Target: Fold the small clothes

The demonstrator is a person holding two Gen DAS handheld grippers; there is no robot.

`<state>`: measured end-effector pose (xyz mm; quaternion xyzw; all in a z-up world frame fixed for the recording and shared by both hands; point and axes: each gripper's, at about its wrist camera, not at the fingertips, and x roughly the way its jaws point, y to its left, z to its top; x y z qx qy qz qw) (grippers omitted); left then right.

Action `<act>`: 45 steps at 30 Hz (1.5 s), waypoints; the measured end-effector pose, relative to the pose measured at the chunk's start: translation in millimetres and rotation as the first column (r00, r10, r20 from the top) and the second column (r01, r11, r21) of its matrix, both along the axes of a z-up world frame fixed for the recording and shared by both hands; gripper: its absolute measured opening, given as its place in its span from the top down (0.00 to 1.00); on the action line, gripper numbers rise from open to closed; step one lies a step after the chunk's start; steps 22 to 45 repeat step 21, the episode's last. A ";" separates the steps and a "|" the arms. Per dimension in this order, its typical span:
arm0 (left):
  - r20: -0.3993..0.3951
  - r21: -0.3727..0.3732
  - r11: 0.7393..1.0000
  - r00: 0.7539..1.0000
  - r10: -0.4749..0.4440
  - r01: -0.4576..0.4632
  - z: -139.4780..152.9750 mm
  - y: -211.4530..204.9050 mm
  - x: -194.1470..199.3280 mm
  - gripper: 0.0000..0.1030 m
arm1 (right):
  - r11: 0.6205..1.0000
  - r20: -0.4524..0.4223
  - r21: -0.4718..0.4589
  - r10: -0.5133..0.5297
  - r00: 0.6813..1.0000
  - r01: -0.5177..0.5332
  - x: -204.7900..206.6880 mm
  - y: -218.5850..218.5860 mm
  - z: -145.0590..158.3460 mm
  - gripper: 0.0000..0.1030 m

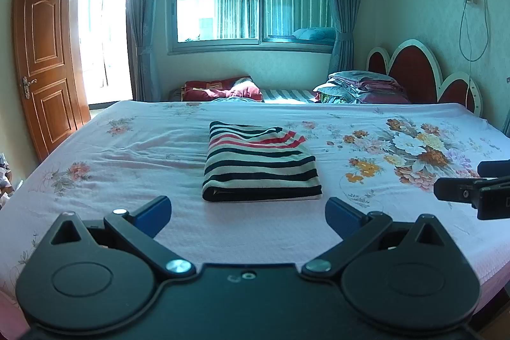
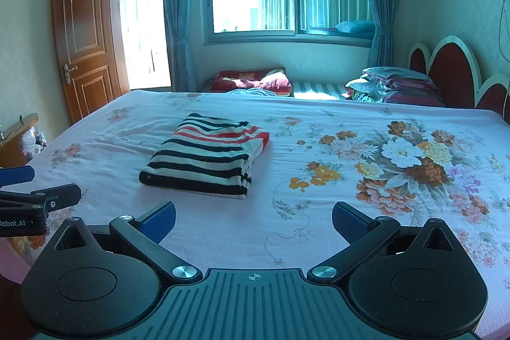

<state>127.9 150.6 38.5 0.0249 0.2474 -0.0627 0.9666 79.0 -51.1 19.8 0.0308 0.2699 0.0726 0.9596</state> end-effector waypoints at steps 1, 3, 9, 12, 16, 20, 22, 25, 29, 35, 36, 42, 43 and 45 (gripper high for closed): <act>0.002 -0.001 1.000 1.000 0.001 -0.001 0.1 0.1 -0.5 0.00 | 1.000 0.000 -0.001 -0.002 1.000 0.002 0.3 0.2 0.0 0.00; 0.005 -0.001 1.000 1.000 -0.001 0.001 -0.4 0.8 0.6 0.00 | 1.000 0.000 0.000 -0.001 1.000 0.001 1.3 -1.0 -0.9 0.00; 0.001 -0.007 1.000 1.000 -0.004 0.004 -0.2 1.6 2.7 0.01 | 1.000 0.000 -0.004 -0.001 1.000 0.001 2.6 -3.4 -1.5 0.00; 0.003 -0.006 1.000 1.000 -0.002 0.002 -1.0 3.3 4.6 0.02 | 1.000 0.001 -0.003 -0.001 1.000 0.001 2.6 -3.5 -1.5 0.00; 0.006 0.006 1.000 1.000 -0.003 0.003 0.5 3.1 6.7 0.02 | 1.000 -0.003 -0.007 0.001 1.000 -0.001 3.2 -4.1 -1.7 0.00; 0.006 0.011 1.000 1.000 -0.002 0.002 1.1 1.4 9.5 0.02 | 1.000 -0.006 -0.006 0.005 1.000 -0.005 5.3 -4.8 -1.4 0.00; 0.009 0.013 1.000 1.000 -0.001 0.000 1.2 1.3 9.6 0.01 | 1.000 -0.007 -0.005 0.006 1.000 -0.006 6.2 -4.8 -1.9 0.00; 0.009 0.013 1.000 1.000 -0.001 0.000 1.2 1.3 9.6 0.01 | 1.000 -0.007 -0.005 0.006 1.000 -0.006 6.2 -4.8 -1.9 0.00; 0.009 0.013 1.000 1.000 -0.001 0.000 1.2 1.3 9.6 0.01 | 1.000 -0.007 -0.005 0.006 1.000 -0.006 6.2 -4.8 -1.9 0.00; 0.009 0.013 1.000 1.000 -0.001 0.000 1.2 1.3 9.6 0.01 | 1.000 -0.007 -0.005 0.006 1.000 -0.006 6.2 -4.8 -1.9 0.00; 0.009 0.013 1.000 1.000 -0.001 0.000 1.2 1.3 9.6 0.01 | 1.000 -0.007 -0.005 0.006 1.000 -0.006 6.2 -4.8 -1.9 0.00; 0.009 0.013 1.000 1.000 -0.001 0.000 1.2 1.3 9.6 0.01 | 1.000 -0.007 -0.005 0.006 1.000 -0.006 6.2 -4.8 -1.9 0.00; 0.009 0.013 1.000 1.000 -0.001 0.000 1.2 1.3 9.6 0.01 | 1.000 -0.007 -0.005 0.006 1.000 -0.006 6.2 -4.8 -1.9 0.00; 0.009 0.013 1.000 1.000 -0.001 0.000 1.2 1.3 9.6 0.01 | 1.000 -0.007 -0.005 0.006 1.000 -0.006 6.2 -4.8 -1.9 0.00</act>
